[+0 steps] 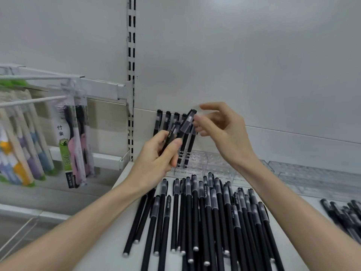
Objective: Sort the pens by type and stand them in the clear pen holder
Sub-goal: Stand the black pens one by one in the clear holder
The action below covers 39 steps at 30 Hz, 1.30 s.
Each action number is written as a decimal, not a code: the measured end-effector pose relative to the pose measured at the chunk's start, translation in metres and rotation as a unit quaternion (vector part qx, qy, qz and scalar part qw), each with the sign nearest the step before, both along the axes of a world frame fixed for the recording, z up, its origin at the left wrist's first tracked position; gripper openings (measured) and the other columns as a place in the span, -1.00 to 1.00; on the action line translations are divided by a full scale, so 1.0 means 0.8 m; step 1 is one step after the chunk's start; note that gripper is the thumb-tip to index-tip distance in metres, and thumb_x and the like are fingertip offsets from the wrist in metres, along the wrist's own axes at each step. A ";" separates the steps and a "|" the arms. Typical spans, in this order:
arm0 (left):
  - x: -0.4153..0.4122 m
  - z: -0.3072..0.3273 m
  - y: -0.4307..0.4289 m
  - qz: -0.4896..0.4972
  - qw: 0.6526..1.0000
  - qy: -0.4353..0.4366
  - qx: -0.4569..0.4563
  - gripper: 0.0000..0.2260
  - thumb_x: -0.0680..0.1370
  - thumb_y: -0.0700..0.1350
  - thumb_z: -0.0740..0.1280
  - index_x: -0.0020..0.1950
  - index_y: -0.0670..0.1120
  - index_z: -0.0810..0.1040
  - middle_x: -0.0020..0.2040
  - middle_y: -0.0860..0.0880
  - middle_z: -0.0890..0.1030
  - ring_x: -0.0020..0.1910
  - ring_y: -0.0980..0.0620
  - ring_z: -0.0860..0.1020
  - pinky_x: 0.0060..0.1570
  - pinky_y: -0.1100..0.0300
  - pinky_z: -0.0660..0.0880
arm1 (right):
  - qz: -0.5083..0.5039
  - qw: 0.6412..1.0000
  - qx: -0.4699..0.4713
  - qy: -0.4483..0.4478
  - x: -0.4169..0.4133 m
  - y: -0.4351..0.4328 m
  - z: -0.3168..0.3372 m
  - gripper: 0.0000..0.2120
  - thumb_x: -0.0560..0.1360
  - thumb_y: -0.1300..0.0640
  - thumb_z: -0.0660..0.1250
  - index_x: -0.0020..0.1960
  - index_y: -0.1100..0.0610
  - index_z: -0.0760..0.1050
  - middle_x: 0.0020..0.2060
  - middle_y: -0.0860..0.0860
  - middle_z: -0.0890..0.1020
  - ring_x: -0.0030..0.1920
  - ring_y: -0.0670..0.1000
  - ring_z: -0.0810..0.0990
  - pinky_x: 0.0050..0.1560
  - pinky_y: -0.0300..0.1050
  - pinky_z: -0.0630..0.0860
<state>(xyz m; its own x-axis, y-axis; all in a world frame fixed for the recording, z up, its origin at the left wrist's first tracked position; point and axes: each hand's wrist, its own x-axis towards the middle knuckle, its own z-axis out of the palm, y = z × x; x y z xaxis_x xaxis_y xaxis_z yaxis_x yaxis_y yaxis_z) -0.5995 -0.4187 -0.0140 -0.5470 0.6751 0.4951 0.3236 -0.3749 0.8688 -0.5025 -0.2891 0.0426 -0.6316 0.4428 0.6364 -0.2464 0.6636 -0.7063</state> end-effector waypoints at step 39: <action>-0.001 -0.007 0.004 0.041 0.997 0.058 -0.023 -0.83 0.63 -0.10 0.16 0.04 -0.01 0.54 -0.40 0.01 0.40 -0.50 0.16 0.30 -0.46 0.38 0.26 | -0.098 0.992 0.068 0.036 -0.009 0.030 -0.021 -0.71 0.44 0.30 0.43 0.06 0.00 0.54 -0.28 -0.11 0.59 -0.25 -0.11 0.58 -0.11 -0.19 0.56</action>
